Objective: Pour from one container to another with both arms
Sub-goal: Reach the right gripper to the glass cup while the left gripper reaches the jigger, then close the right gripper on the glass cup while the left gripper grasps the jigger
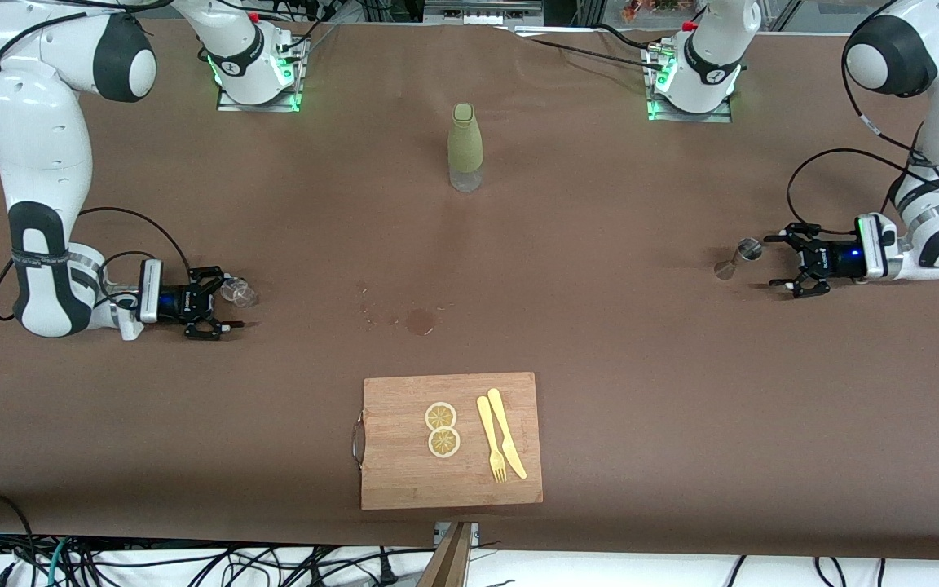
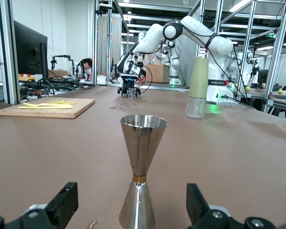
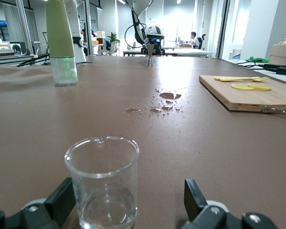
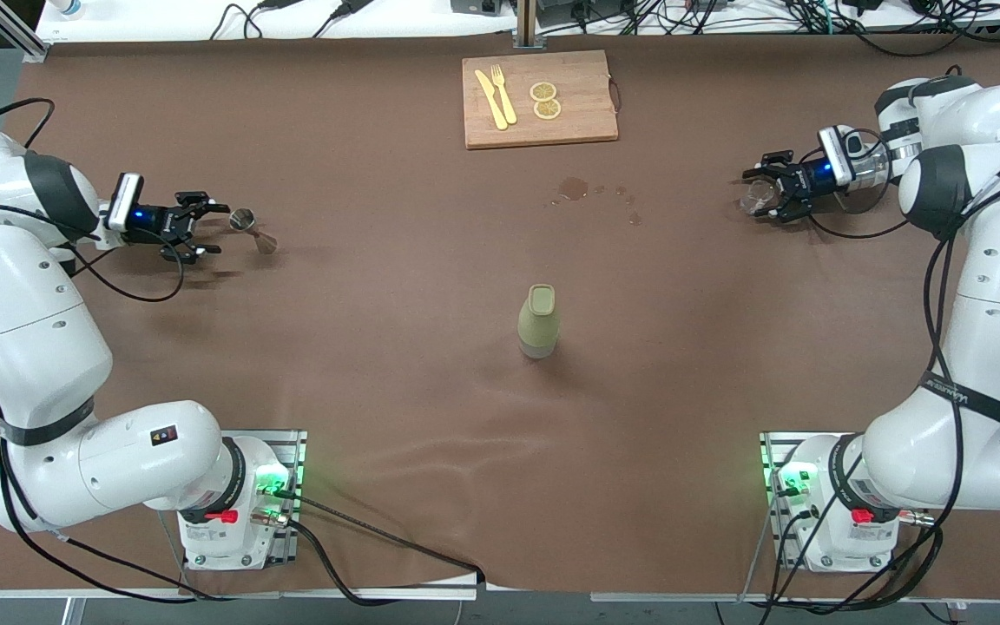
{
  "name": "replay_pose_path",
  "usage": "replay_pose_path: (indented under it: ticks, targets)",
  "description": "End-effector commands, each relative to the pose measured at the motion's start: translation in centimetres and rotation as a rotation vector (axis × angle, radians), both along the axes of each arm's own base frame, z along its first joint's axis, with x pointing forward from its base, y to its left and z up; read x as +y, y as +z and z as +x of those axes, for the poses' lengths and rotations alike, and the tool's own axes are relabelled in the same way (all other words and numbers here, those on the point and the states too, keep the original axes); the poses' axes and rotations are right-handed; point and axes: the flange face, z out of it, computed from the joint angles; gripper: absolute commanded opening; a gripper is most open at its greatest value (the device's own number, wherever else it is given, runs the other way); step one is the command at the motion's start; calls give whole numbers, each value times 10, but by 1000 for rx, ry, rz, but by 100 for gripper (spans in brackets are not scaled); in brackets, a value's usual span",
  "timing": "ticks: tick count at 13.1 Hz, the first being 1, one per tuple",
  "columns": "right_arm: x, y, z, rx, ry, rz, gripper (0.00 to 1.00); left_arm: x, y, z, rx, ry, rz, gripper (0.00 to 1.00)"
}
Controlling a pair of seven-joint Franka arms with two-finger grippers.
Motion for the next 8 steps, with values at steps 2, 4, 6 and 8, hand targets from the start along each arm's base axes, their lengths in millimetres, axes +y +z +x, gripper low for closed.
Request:
replay_pose_path:
  ticks: [2,4,6,8]
  targets:
    - [17,-9,2,-63,13,57,100,-19,-25,-6,-258,-18,-19,100]
    - [23,-8,2,-62,20,73,100,-25,-33,-8,-297,-32,-27,100]
    - [25,-7,1,-60,27,89,100,-32,-45,-13,-290,-45,-36,100]
    - [25,-6,1,-62,30,93,98,-35,-46,-12,-317,-53,-37,100]
